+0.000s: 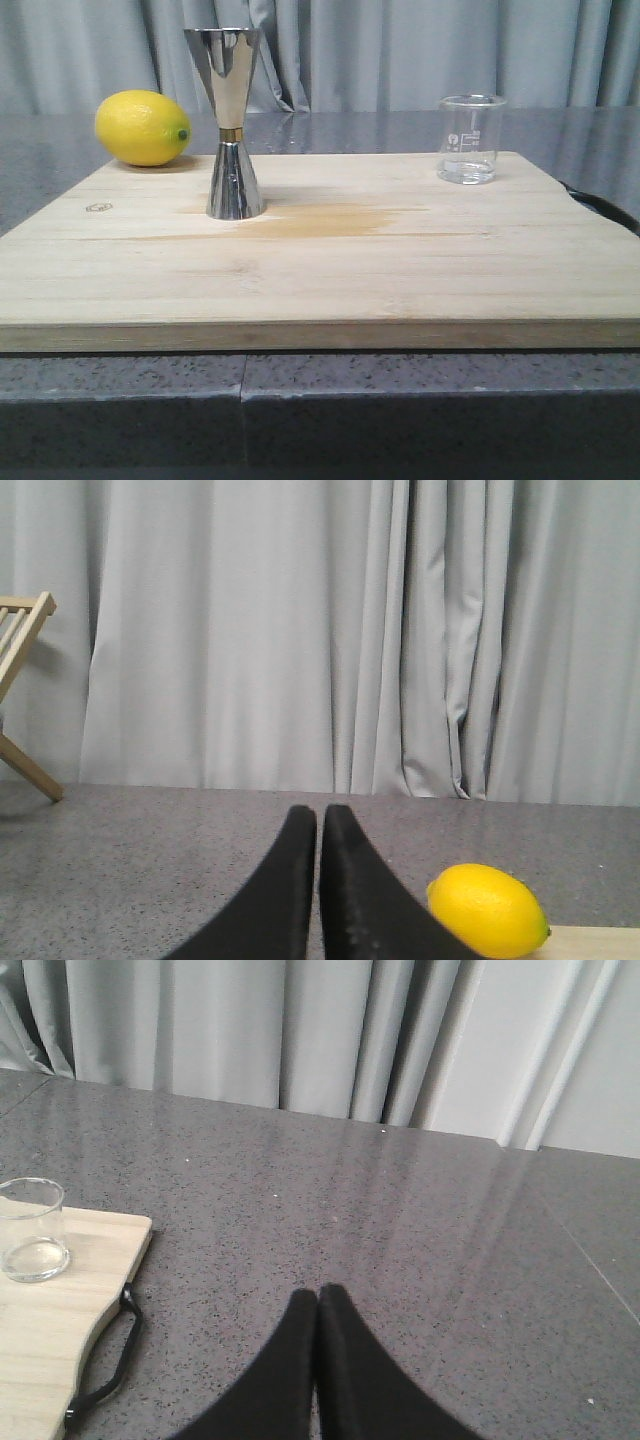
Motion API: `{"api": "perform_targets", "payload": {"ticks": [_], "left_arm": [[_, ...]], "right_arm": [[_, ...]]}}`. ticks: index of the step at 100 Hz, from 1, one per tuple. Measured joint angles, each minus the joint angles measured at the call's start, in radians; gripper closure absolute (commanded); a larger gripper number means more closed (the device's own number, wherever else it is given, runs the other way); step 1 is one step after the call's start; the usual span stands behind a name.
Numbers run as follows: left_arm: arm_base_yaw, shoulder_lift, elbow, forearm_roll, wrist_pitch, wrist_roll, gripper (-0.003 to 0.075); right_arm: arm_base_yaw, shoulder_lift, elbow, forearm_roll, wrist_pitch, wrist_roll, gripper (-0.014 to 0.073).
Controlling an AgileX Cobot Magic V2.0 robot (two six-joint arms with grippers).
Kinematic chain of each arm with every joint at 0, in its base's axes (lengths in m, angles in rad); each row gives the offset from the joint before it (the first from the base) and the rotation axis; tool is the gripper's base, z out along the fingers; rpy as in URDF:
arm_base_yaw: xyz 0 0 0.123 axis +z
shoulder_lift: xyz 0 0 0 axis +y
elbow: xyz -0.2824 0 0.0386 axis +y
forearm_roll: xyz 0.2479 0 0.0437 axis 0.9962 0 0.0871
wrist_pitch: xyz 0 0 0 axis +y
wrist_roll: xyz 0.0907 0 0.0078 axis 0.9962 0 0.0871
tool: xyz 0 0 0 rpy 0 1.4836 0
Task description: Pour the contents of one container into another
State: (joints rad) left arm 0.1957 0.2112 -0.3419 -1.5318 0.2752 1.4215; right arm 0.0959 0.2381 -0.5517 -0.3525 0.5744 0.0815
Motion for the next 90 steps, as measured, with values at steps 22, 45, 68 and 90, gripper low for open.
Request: {"api": "perform_targets", "payload": {"ticks": [22,45,68,90], "left_arm": [[-0.076,-0.009,0.06,0.012,-0.022,0.0,0.0739],[-0.121,-0.069,0.075,0.273,-0.067,-0.151,0.0739],[-0.121,-0.129,0.08,0.995,-0.067,-0.883,0.0739],[-0.121,-0.172,0.153,1.452,-0.126,-1.372,0.0739]], "right_arm": [[0.0,0.0,0.0,0.0,0.0,0.0,0.0665],[0.0,0.0,0.0,0.0,0.0,0.0,0.0665],[0.0,0.0,0.0,0.0,0.0,0.0,0.0665],[0.0,0.0,0.0,0.0,0.0,0.0,0.0665]]}}
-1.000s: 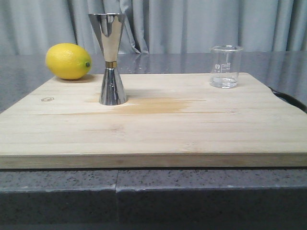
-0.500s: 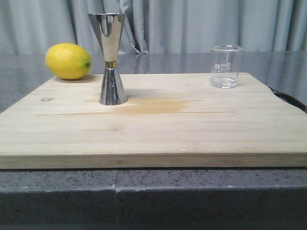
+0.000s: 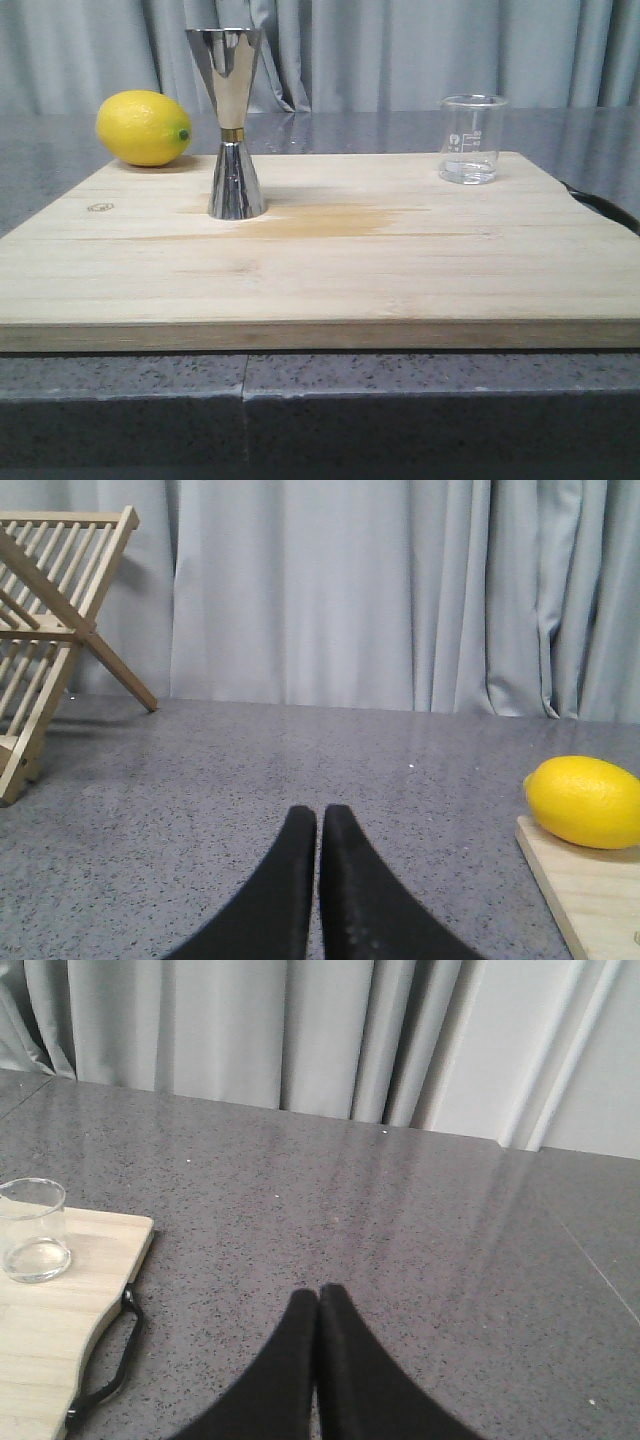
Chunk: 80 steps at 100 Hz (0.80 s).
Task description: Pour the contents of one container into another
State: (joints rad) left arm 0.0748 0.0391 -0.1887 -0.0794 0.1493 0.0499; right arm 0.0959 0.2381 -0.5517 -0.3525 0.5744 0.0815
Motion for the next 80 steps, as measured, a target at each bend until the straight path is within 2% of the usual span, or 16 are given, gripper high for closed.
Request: {"api": "perform_targets", "payload": {"ticks": [13,30,80], "left_arm": [[0.0,-0.018,0.092,0.048,-0.131,-0.064,0.0739],[0.0,-0.046,0.189,0.061,-0.229,-0.077,0.0739],[0.0,-0.046,0.193,0.079,-0.164,-0.084,0.0739]], "right_arm": [[0.0,0.0,0.0,0.0,0.0,0.0,0.0665],[0.0,0.0,0.0,0.0,0.0,0.0,0.0665],[0.0,0.0,0.0,0.0,0.0,0.0,0.0665]]}}
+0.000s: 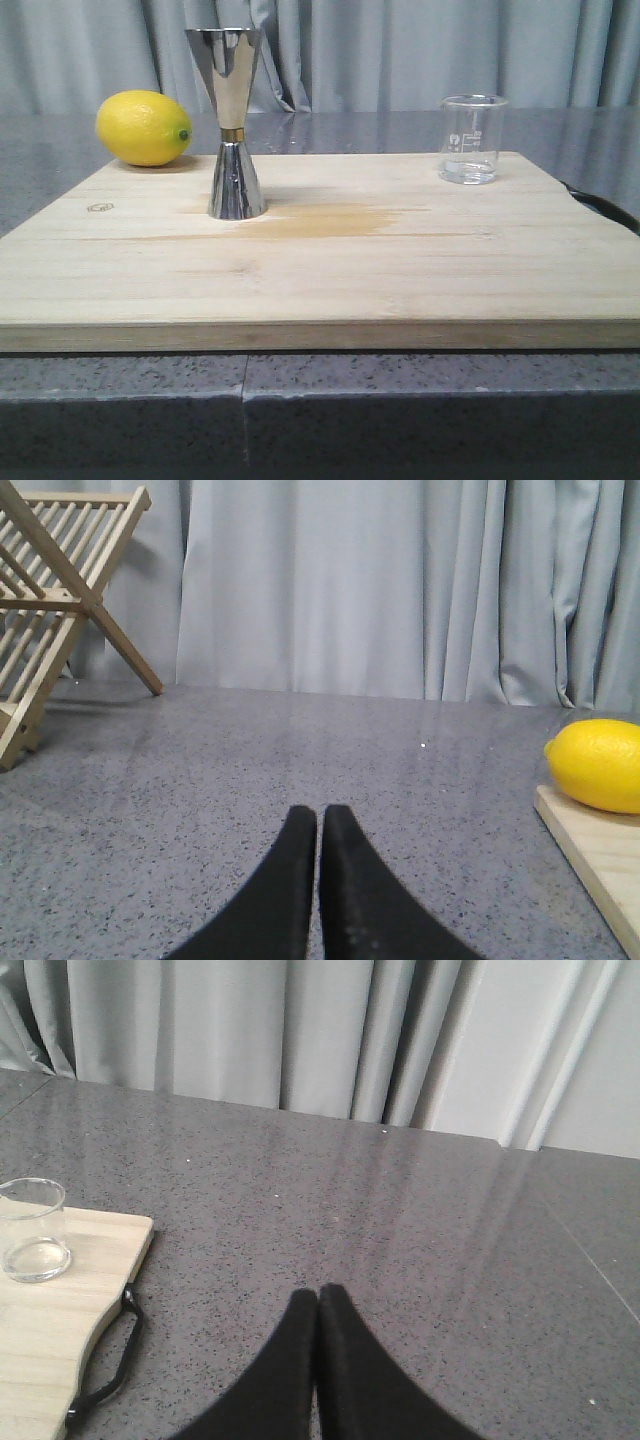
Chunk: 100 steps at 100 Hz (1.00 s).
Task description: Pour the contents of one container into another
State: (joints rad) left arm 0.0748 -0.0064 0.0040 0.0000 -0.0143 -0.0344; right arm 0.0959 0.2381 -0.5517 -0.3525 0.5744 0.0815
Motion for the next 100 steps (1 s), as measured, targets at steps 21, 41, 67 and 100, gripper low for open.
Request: {"api": "perform_targets", "payload": {"ticks": [21,41,67,100], "left_arm": [[0.0,0.0,0.0,0.0,0.006,0.0,0.0739],[0.0,0.0,0.0,0.0,0.008,0.0,0.0739],[0.0,0.0,0.0,0.0,0.014,0.0,0.0739],[0.0,0.0,0.0,0.0,0.014,0.0,0.0739]], "right_arm": [[0.0,0.0,0.0,0.0,0.0,0.0,0.0665],[0.0,0.0,0.0,0.0,0.0,0.0,0.0665],[0.0,0.0,0.0,0.0,0.0,0.0,0.0665],[0.0,0.0,0.0,0.0,0.0,0.0,0.0665]]}}
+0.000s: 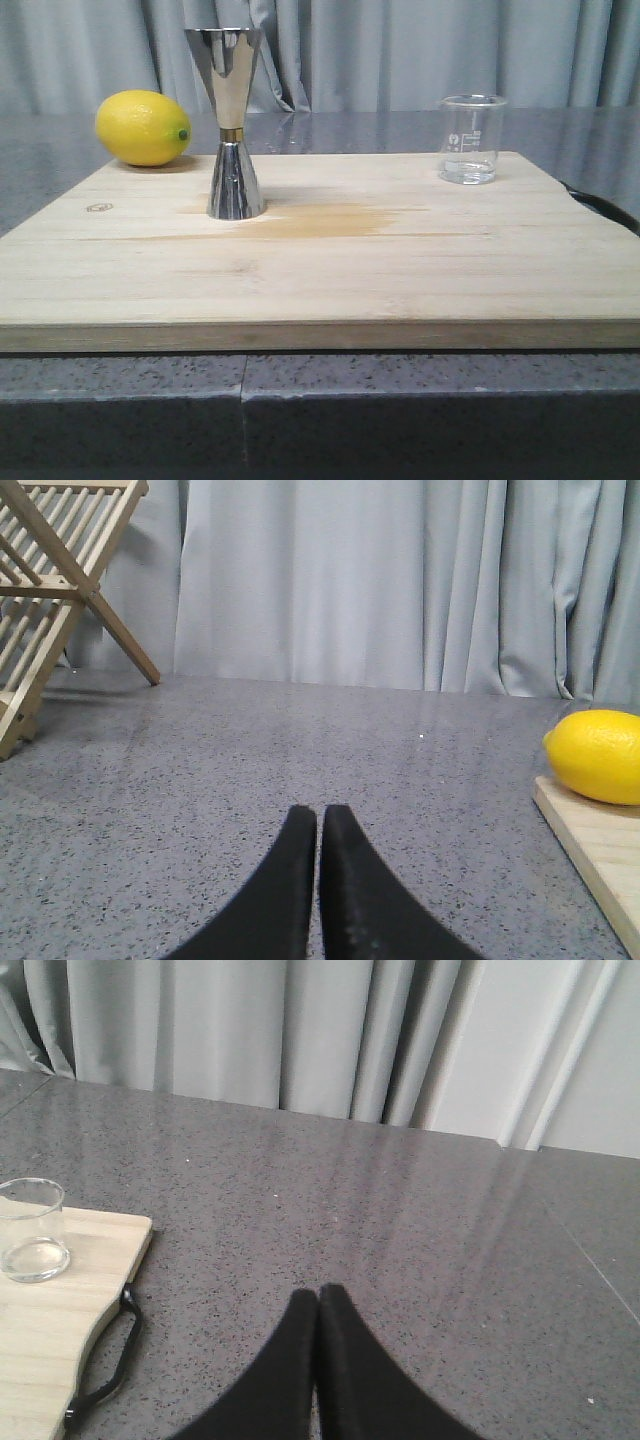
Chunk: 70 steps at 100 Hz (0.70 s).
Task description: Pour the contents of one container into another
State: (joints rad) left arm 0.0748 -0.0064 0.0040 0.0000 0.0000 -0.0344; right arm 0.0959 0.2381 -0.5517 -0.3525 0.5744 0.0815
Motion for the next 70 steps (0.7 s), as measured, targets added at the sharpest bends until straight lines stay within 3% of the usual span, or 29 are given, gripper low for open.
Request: {"api": "perform_targets", "payload": {"ticks": [21,50,70], "left_arm": [[-0.002,0.0,0.0,0.0,0.0,0.0,0.0739],[-0.002,0.0,0.0,0.0,0.0,0.0,0.0739],[-0.002,0.0,0.0,0.0,0.0,0.0,0.0739]], "right_arm": [[0.0,-0.002,0.051,0.008,-0.05,0.0,0.0665],[0.0,-0.041,0.415,0.142,-0.522,0.0,0.0665],[0.0,-0.167,0.565,0.237,-0.609,0.0,0.0665]]}}
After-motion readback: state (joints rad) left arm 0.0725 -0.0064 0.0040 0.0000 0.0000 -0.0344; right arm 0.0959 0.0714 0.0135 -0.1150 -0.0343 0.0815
